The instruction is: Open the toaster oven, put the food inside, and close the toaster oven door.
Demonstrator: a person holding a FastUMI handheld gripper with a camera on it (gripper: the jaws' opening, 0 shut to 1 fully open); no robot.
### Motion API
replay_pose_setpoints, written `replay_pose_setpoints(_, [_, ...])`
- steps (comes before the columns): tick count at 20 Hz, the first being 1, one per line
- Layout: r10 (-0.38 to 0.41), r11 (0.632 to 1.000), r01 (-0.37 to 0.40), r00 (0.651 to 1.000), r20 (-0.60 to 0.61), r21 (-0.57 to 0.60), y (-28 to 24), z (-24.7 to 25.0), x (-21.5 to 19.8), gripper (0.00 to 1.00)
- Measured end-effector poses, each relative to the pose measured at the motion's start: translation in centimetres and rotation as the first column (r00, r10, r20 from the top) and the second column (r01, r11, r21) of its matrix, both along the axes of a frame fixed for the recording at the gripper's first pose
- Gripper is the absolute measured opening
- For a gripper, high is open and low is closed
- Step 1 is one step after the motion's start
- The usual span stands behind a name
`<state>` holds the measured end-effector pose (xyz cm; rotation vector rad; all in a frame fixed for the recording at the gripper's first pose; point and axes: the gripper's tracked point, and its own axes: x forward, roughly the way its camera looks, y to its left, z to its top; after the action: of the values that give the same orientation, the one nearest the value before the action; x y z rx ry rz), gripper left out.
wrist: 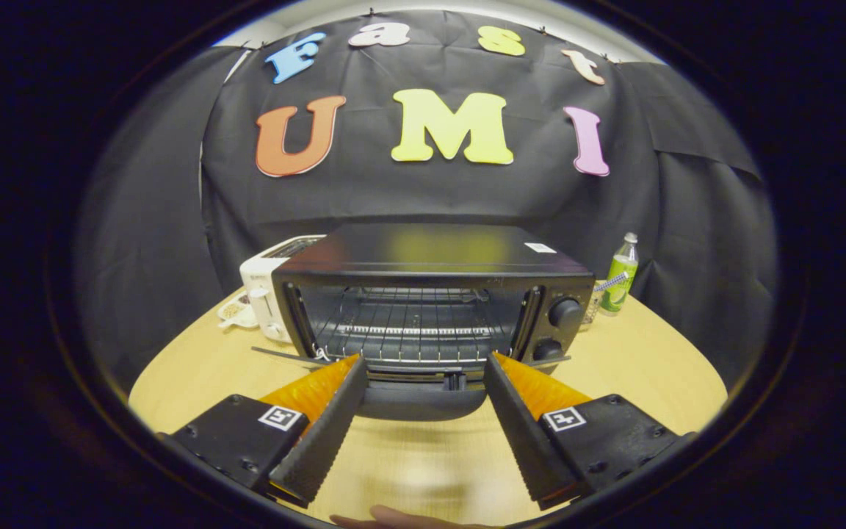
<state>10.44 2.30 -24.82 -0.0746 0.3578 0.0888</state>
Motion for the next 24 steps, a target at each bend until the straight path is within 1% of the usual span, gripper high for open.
replay_pose_setpoints(5, [0.019, 1.0, -0.019, 0.999, 0.036, -0.009, -0.5, -3.1, -2.6, 1.0])
replay_pose_setpoints(8, [0.016, 1.0, -0.016, 1.0, 0.014, -0.008, -0.9, -5.6, -3.7, 1.0])
replay_pose_setpoints(11, [0.022, 1.0, -0.022, 0.999, 0.028, -0.017, -0.8, -5.5, -3.8, 1.0])
replay_pose_setpoints(14, [0.025, 1.0, -0.025, 1.0, 0.0, -0.013, -0.9, -6.3, -4.0, 1.0])
replay_pose_setpoints(20, [0.02, 0.999, -0.018, 0.998, -0.062, 0.034, -1.0, -8.4, -4.7, 1.0])
replay_pose_setpoints(23, [0.035, 0.994, -0.028, 0.997, -0.069, 0.109, -0.7, -8.7, -4.9, 1.0])
replay_pose_setpoints(24, [0.046, 0.993, -0.036, 0.996, -0.082, 0.116, -0.6, -8.8, -5.0, 1.0])
